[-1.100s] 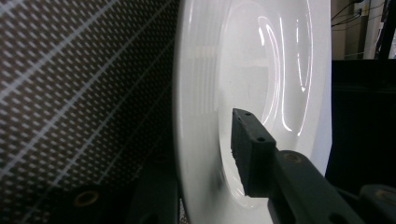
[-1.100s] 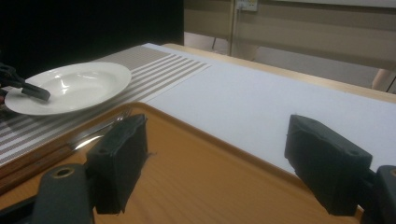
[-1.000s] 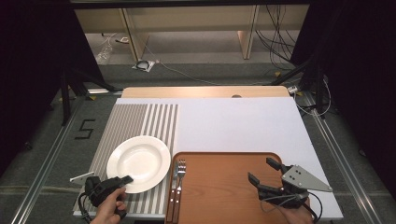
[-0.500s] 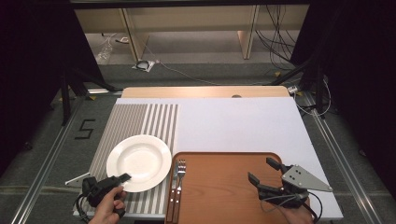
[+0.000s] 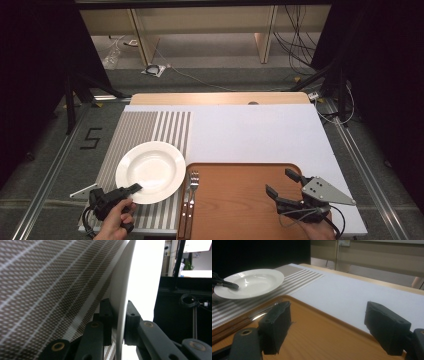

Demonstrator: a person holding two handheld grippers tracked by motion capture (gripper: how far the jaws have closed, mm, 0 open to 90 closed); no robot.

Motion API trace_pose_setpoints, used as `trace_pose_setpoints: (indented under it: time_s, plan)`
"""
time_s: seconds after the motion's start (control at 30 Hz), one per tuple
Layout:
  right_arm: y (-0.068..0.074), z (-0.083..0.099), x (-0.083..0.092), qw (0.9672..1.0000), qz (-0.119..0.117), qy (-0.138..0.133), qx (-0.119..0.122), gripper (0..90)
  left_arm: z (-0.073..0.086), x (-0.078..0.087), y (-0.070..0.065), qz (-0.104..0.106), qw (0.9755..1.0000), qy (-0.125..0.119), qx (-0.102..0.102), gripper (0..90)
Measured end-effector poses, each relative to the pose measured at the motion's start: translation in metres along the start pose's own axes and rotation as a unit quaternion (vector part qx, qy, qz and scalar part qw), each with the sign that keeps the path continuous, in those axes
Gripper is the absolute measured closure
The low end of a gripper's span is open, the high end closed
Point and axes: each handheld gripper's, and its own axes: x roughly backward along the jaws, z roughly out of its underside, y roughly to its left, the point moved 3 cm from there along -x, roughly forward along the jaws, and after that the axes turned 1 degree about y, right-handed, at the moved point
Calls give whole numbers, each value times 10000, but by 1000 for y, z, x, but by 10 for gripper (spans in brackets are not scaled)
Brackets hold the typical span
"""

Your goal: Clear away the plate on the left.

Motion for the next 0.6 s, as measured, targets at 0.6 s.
trace_pose_setpoints:
  time_s: [0.6]
  plan:
    - [-1,0,0,10000,11,6,7,224,17,-9,-15,369,9975,530,-283,796]
